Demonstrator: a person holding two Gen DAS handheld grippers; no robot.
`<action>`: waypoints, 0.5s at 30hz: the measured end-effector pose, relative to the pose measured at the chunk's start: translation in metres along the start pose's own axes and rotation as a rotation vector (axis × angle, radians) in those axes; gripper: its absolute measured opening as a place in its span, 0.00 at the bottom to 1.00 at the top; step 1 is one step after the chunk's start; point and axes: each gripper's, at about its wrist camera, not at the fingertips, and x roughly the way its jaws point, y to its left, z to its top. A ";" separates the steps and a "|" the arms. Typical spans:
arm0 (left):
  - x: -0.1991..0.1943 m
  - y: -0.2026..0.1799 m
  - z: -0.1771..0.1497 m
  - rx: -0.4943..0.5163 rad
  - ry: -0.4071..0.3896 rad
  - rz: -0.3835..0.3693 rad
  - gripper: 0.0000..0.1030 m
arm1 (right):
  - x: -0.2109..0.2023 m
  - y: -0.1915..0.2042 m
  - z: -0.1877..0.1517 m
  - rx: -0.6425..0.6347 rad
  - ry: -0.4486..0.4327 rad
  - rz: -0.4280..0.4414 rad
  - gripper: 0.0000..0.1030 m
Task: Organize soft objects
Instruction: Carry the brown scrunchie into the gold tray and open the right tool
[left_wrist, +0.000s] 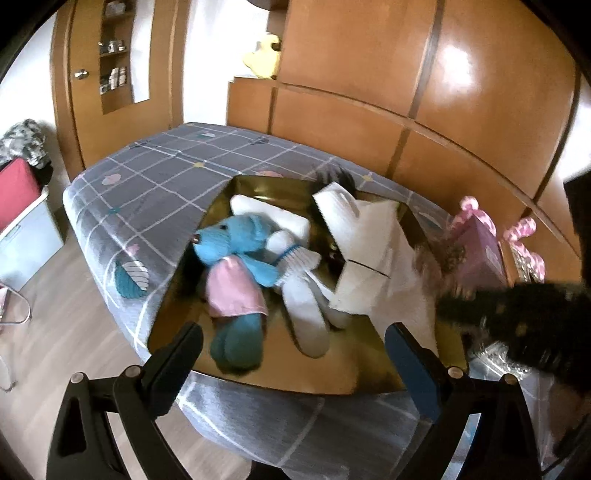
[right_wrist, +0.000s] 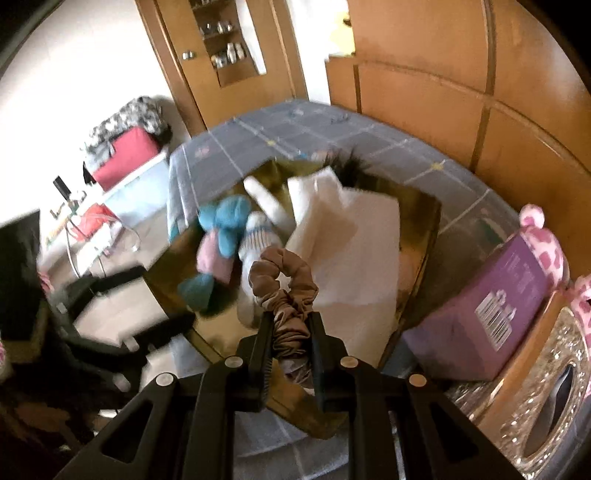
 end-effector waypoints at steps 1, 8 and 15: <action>-0.001 0.004 0.002 -0.009 -0.006 0.006 0.96 | 0.003 0.000 -0.004 -0.006 0.020 -0.016 0.16; -0.002 0.018 0.007 -0.039 -0.020 0.039 0.96 | 0.026 0.006 -0.016 -0.029 0.084 -0.087 0.24; -0.005 0.014 0.007 -0.017 -0.034 0.039 0.98 | 0.026 0.002 -0.026 0.004 0.091 -0.121 0.40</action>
